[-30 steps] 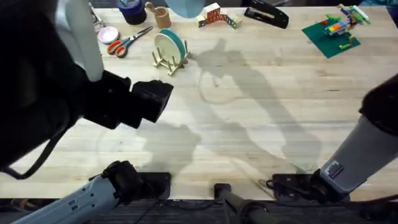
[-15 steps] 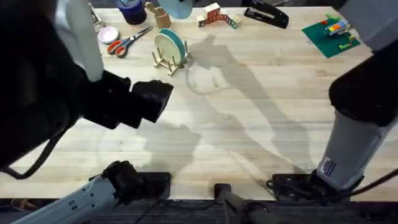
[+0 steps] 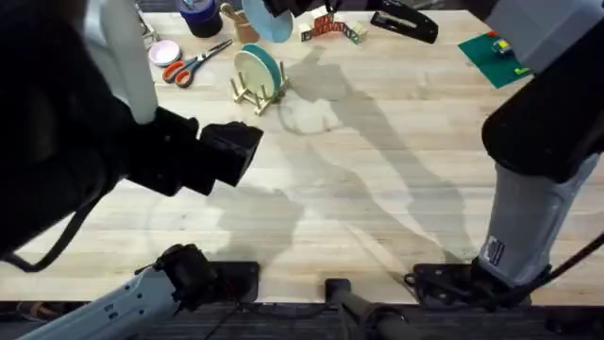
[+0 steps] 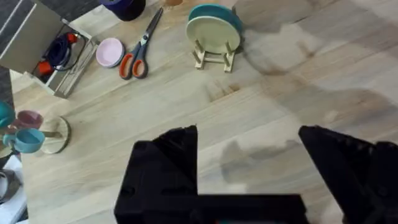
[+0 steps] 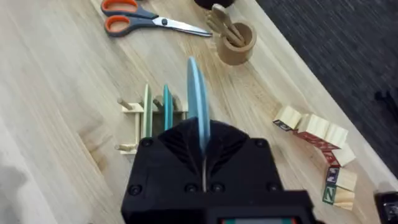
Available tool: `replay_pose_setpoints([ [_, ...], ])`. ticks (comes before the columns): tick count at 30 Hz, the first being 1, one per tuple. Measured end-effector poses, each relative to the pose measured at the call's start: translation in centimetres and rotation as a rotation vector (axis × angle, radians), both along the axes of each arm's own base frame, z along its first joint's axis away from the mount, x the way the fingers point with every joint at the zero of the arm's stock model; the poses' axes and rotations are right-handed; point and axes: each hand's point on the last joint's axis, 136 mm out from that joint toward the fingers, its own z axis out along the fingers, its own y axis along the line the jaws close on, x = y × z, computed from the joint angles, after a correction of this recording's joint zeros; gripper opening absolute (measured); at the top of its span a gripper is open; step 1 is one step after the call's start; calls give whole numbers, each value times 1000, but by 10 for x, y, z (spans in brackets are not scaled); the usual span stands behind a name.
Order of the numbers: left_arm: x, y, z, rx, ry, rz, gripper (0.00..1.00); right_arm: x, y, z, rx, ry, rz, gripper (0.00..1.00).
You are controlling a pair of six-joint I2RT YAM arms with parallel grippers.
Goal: Pick up the plates from the table one by one and place each into a slot on the dish rack.
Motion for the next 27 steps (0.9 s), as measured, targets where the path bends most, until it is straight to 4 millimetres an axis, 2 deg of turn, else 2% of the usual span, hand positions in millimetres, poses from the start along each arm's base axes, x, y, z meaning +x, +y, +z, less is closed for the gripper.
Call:
replay_pose_setpoints([
  [7, 0, 0, 0, 0, 0, 0, 993, -1, 1, -5, 5, 25, -14, 29],
  [16, 0, 0, 0, 1, 0, 0, 993, 1, 4, -44, -29, 101, -26, 29],
  [27, 0, 0, 0, 1, 0, 0, 993, -7, -1, -52, -45, 157, -48, 29],
])
